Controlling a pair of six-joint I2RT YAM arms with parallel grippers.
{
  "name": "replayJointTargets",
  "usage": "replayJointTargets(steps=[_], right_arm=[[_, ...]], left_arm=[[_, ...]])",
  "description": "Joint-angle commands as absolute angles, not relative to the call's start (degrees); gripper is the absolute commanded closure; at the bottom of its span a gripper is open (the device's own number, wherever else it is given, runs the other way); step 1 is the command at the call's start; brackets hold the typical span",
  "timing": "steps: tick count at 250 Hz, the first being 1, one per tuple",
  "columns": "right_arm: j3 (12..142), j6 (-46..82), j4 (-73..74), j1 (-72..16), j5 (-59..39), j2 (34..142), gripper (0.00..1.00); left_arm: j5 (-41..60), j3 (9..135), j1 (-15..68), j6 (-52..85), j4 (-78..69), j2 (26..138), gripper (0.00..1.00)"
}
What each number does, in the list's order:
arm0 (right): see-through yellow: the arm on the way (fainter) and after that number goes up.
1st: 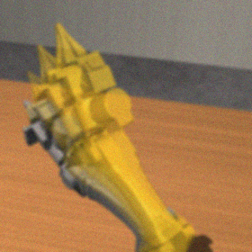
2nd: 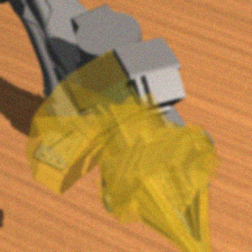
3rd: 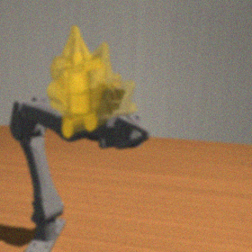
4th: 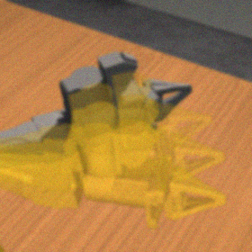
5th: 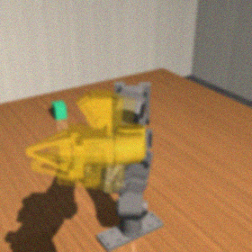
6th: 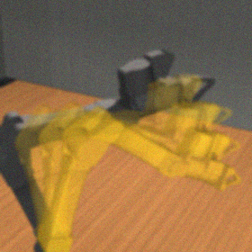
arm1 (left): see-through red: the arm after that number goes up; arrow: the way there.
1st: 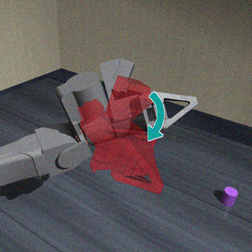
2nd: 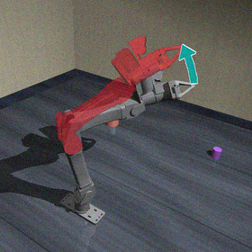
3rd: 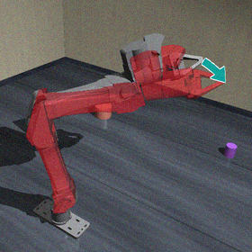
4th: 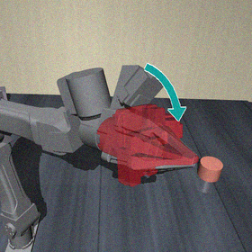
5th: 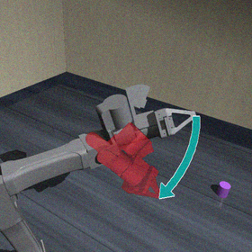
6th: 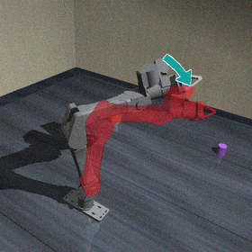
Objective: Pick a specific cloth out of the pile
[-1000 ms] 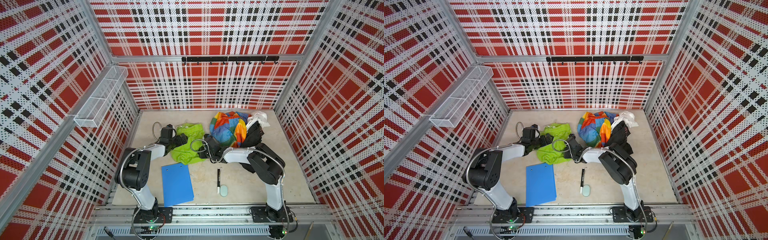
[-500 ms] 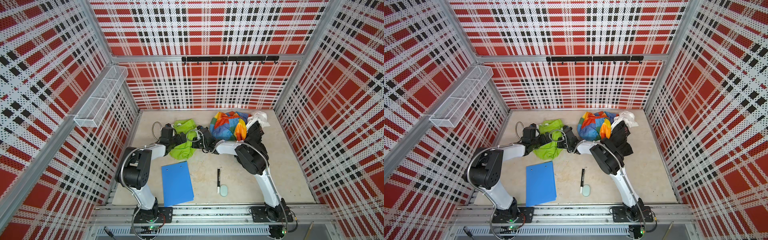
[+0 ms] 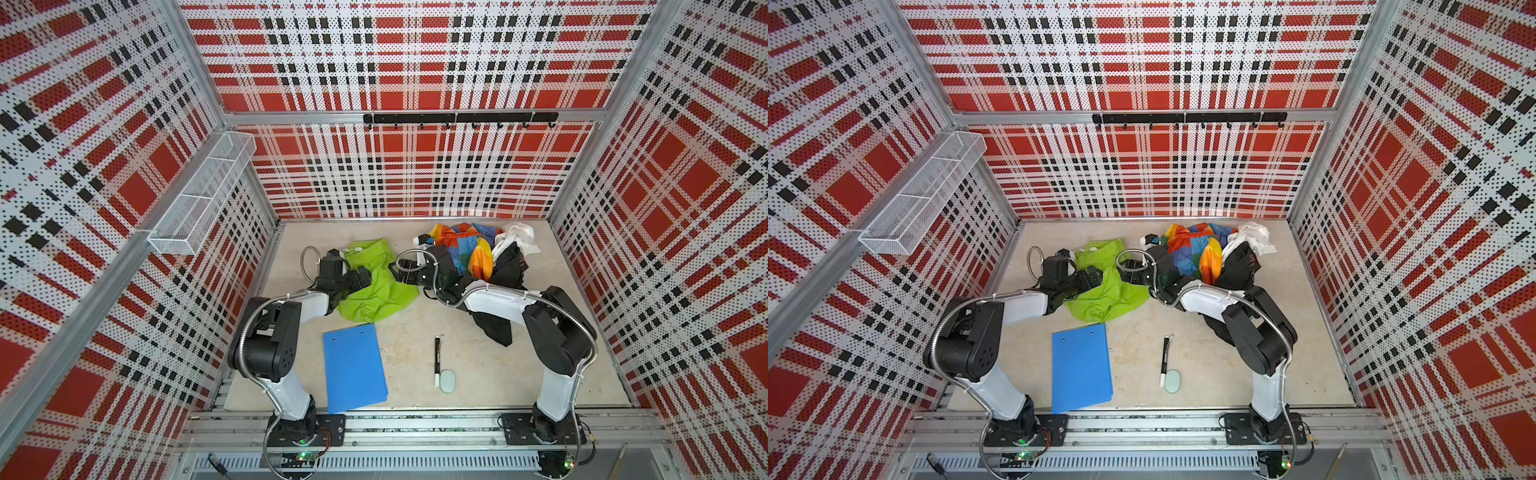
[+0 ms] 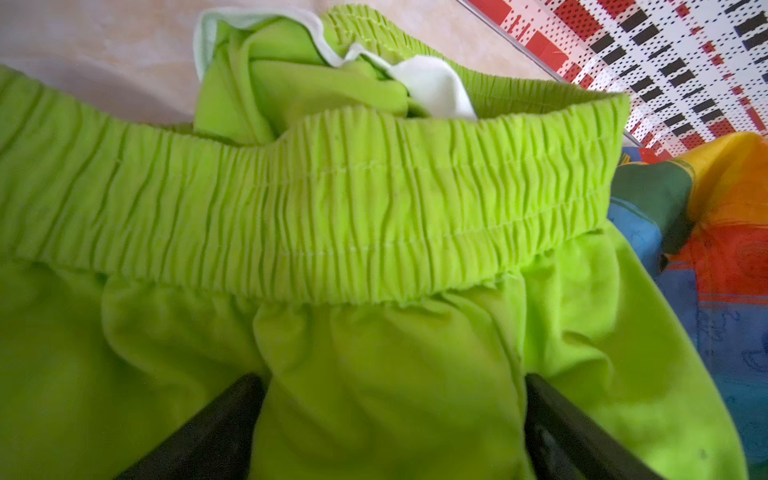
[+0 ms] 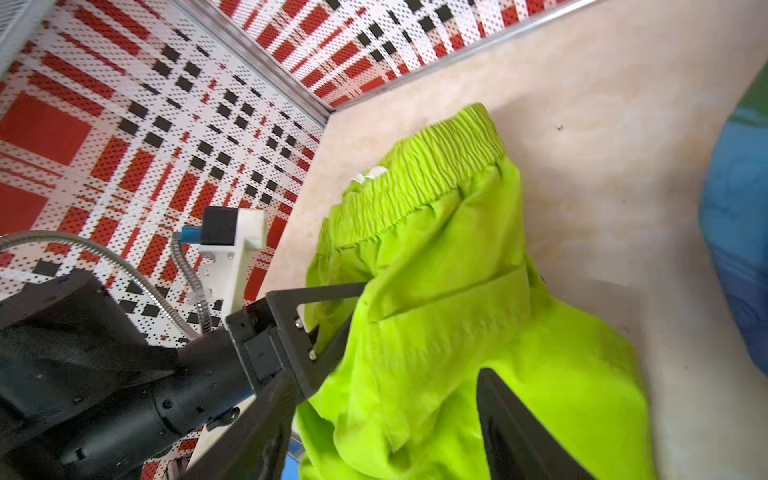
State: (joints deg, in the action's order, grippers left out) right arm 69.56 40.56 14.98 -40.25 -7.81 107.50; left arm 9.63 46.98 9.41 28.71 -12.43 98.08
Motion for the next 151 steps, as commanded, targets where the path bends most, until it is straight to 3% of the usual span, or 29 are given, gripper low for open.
replayJointTargets(steps=[1,25,58,93,151], right_arm=[[73.6,41.04,15.57,-41.13,-9.19,110.11,0.23],[77.13,41.46,11.92,-41.81,-9.21,114.05,0.29],[78.67,41.45,6.77,-42.85,-5.89,116.98,0.55],[74.0,40.33,3.59,-42.97,0.38,113.18,0.86],[69.13,37.81,0.11,-43.07,4.41,109.31,0.89]], left_arm=[[10.05,46.02,9.4,29.11,-12.83,95.81,0.01],[10.54,45.79,9.5,29.28,-13.0,95.39,0.01],[10.42,45.63,10.04,29.36,-13.01,94.86,0.01],[10.28,45.37,10.66,29.08,-13.01,94.59,0.01],[8.53,44.82,12.51,28.51,-13.01,94.85,0.01]])
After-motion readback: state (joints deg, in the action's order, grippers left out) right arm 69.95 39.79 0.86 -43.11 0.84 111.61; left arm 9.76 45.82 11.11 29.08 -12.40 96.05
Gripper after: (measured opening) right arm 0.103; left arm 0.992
